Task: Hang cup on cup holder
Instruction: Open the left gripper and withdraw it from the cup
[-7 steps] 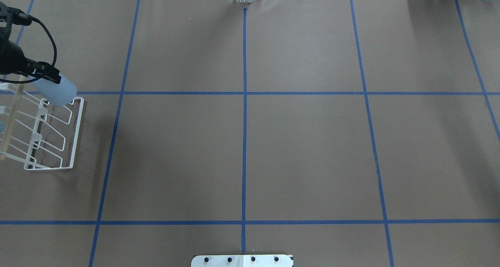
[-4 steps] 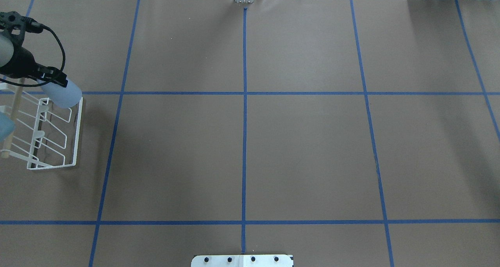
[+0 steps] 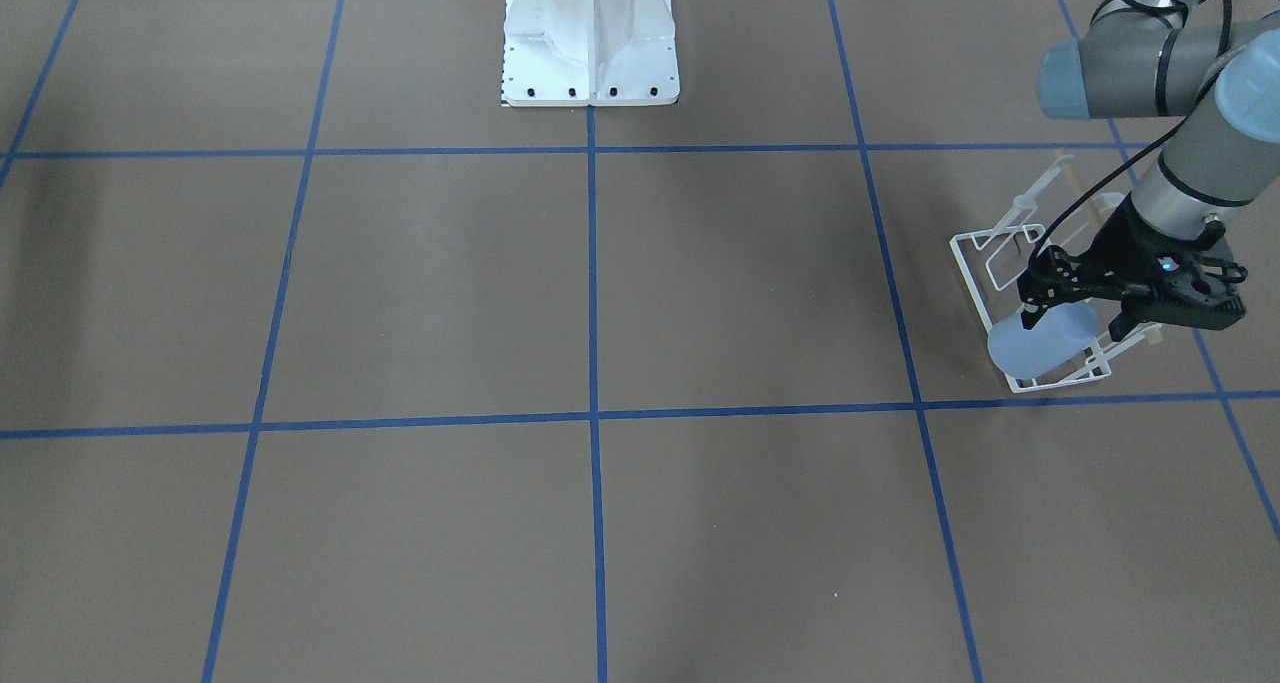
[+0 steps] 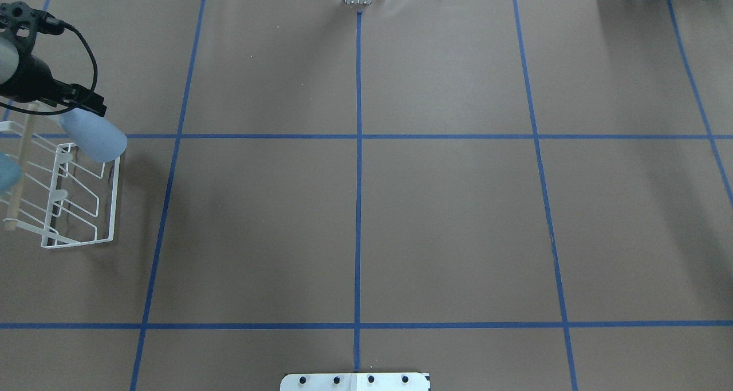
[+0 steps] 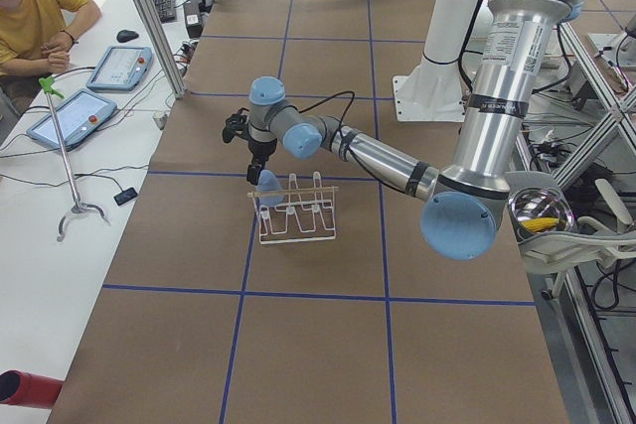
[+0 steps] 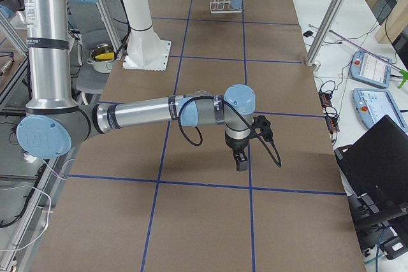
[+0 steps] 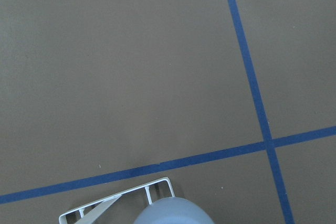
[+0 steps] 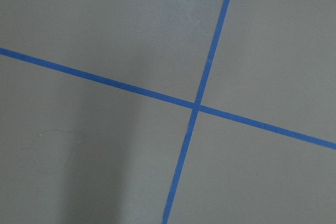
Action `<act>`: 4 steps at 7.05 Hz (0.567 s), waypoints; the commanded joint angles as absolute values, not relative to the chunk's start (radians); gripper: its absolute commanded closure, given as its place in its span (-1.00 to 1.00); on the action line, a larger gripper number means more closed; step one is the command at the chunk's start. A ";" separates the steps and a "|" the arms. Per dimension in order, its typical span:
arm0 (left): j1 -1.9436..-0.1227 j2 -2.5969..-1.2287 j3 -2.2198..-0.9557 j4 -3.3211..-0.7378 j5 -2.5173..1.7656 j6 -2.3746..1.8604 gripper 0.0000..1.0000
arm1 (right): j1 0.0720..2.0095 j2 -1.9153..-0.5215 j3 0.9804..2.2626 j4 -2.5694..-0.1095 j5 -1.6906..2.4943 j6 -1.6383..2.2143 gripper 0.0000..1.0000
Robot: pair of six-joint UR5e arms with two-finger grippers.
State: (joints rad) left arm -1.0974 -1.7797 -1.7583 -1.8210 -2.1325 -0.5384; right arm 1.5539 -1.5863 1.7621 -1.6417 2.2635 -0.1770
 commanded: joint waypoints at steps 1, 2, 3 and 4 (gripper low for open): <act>-1.266 -1.795 -1.814 -1.621 -2.230 -0.305 -0.98 | 1.554 -1.626 1.758 -1.641 2.231 -0.184 -1.00; -1.352 -1.789 -1.810 -1.558 -2.232 -0.153 -0.98 | 1.555 -1.632 1.749 -1.644 2.224 -0.183 -1.00; -1.436 -1.754 -1.772 -1.548 -2.232 -0.012 -0.98 | 1.555 -1.631 1.724 -1.635 2.220 -0.190 -1.00; -1.483 -1.647 -1.747 -1.571 -2.223 0.071 -0.98 | 1.555 -1.625 1.717 -1.635 2.221 -0.186 -1.00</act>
